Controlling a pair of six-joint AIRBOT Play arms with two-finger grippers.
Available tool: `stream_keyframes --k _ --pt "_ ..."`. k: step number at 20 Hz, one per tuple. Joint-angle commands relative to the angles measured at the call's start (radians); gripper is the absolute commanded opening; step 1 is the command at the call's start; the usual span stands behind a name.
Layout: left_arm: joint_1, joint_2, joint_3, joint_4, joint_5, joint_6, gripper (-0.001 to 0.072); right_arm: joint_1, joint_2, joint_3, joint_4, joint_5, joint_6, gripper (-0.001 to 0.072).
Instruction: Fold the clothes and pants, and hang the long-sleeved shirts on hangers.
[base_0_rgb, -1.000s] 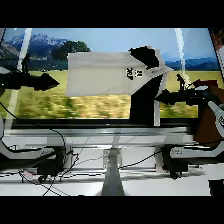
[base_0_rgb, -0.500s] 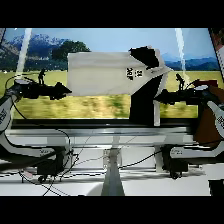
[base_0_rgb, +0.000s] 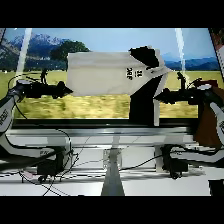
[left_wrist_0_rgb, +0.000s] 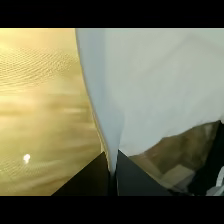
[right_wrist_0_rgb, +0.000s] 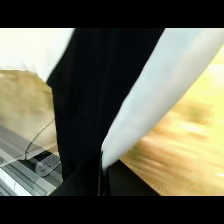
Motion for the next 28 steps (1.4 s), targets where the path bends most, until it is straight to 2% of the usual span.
stream_keyframes --k 1,9,12,15,18,20,23,28 --pt "-0.003 0.118 -0.014 0.056 -0.029 0.004 0.0014 0.001 0.14 -0.048 -0.031 -0.015 0.024 0.0017" --pt "-0.002 0.601 -0.369 0.079 0.052 -0.019 0.0015 0.022 0.41 -0.184 -0.006 0.036 0.052 0.0017" --pt "-0.002 0.672 -0.387 0.041 0.154 -0.018 0.0016 0.098 0.417 -0.183 0.121 -0.11 0.073 0.0017" --pt "-0.003 0.672 -0.387 -0.16 0.354 -0.017 0.0016 0.205 0.417 -0.182 0.28 -0.402 0.103 0.0017" --pt "-0.003 0.671 -0.383 -0.281 0.541 -0.016 0.0016 0.278 0.389 -0.123 0.311 -0.62 0.156 0.0017" --pt "-0.003 0.662 -0.365 -0.281 0.6 -0.017 0.0015 0.299 0.34 -0.049 0.311 -0.694 0.162 0.0017" --pt "-0.016 0.578 -0.312 -0.281 0.607 -0.017 0.0015 0.301 0.219 0.078 0.312 -0.761 0.201 0.0017" --pt "-0.132 0.289 -0.12 -0.281 0.691 -0.018 0.0015 0.315 -0.02 0.274 0.312 -0.793 0.286 0.0017"
